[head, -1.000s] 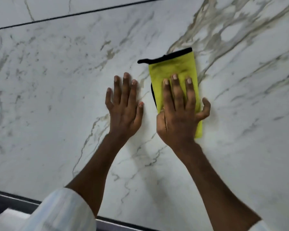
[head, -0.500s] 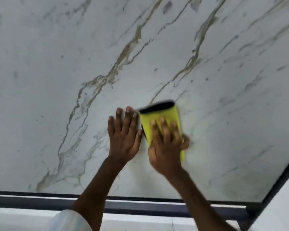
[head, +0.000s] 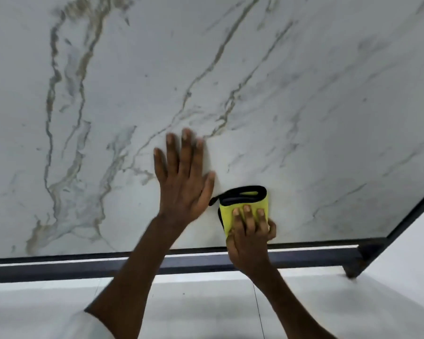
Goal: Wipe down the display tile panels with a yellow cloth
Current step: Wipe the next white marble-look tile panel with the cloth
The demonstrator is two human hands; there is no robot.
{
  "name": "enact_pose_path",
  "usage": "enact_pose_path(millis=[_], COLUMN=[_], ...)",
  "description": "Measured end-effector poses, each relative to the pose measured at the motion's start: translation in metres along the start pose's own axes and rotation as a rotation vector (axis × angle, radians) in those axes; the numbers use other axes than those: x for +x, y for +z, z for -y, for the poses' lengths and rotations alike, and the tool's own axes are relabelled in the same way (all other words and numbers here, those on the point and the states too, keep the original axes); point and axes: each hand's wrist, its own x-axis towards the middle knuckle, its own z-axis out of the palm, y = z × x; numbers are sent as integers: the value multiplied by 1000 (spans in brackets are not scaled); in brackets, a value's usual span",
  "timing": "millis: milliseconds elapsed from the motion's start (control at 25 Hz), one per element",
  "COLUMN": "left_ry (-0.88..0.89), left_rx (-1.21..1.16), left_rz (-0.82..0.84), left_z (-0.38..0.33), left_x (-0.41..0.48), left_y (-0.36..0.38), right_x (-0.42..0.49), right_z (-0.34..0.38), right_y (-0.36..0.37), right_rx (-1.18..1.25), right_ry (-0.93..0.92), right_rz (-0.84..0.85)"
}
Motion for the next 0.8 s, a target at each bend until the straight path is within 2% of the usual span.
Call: enact_pose_path(millis=[120,240,320,520,640,800], left_ry=[70,10,4,1,4,25], left_rx=[70,68,51,38,35,53], left_rz=[84,62,44,64,90,62], left_z=[2,-1,-5,-2,-11,-32], left_x=[-68,-76,-72,-76,-70,-50], left_y=[18,26,26,29,16,19], right_x=[29,79,63,-72,-30,57], right_z=[-3,-1,-7,-26,-12,-28], right_y=[-15,-26,-10,32,17,-17], right_rx=[62,132,121,-38,80,144], right_ry=[-15,87,89,-33,-31,35], right_rz=[-84,-199,-221,38,-19,-221])
